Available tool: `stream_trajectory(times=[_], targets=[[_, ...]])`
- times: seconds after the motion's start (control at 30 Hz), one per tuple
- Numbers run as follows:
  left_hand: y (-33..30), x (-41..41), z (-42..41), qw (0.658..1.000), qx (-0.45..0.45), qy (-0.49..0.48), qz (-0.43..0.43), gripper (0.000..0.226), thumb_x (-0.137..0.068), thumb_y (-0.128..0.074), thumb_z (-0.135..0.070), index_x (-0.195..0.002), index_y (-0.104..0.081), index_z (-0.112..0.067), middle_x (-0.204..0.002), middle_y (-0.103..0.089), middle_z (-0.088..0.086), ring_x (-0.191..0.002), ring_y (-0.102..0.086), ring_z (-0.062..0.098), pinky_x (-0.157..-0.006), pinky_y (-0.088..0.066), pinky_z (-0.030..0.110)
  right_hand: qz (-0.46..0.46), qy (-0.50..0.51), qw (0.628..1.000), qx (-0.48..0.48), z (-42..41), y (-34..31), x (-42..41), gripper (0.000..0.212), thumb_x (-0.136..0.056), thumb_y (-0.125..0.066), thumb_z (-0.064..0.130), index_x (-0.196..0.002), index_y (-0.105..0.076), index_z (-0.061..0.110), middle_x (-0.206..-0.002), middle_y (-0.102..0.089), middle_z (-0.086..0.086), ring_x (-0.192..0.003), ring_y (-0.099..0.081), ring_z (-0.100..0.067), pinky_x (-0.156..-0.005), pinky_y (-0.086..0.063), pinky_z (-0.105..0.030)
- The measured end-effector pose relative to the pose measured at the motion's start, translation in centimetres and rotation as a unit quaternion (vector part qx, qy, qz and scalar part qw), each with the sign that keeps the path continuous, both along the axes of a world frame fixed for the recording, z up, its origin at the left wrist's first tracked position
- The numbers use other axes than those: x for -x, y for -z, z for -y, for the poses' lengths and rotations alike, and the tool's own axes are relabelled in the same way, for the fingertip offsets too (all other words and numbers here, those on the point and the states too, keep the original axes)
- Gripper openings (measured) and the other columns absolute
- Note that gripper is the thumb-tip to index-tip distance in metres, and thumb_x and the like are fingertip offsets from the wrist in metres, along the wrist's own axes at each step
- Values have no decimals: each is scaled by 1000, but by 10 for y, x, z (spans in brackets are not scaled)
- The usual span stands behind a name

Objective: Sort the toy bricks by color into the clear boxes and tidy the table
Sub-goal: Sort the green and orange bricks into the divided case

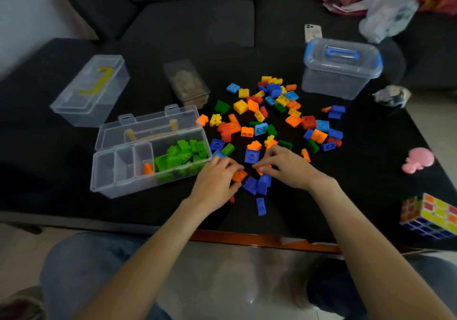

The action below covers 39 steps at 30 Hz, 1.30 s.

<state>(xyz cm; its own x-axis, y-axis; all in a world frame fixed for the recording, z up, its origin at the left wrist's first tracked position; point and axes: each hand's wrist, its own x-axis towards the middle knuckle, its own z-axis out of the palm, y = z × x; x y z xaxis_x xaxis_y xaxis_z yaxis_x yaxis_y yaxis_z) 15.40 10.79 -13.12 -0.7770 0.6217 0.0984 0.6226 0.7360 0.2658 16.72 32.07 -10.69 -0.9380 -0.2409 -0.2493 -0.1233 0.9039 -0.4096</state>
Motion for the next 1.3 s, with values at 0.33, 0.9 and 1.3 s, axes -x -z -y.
stream_trajectory(times=[0.33, 0.9, 1.3], targets=[[-20, 51, -68, 994, -60, -73, 62, 40, -92, -55, -28, -130, -51, -16, -128, -51, 4, -121, -46, 20, -96, -37, 29, -100, 61, 993, -28, -33, 8, -9, 37, -94, -55, 25, -131, -55, 23, -138, -42, 0, -121, -49, -16, -98, -40, -26], [-11, 67, -73, 986, -140, -49, 72, 18, -84, -67, -17, -100, -60, -22, -103, -61, -6, -94, -58, 9, -77, -49, 24, -107, 314, 932, 148, -80, 13, -35, 38, -83, -67, 12, -117, -53, 21, -118, -52, 1, -97, -51, -8, -68, -37, -12], [-24, 107, -84, 991, 89, -86, 54, 47, -84, -69, -23, -128, -54, -17, -123, -56, 6, -115, -52, 22, -94, -44, 34, -132, 271, 943, 142, -79, 5, -20, 41, -85, -66, 16, -122, -53, 28, -123, -53, 7, -102, -52, -3, -77, -37, -10]])
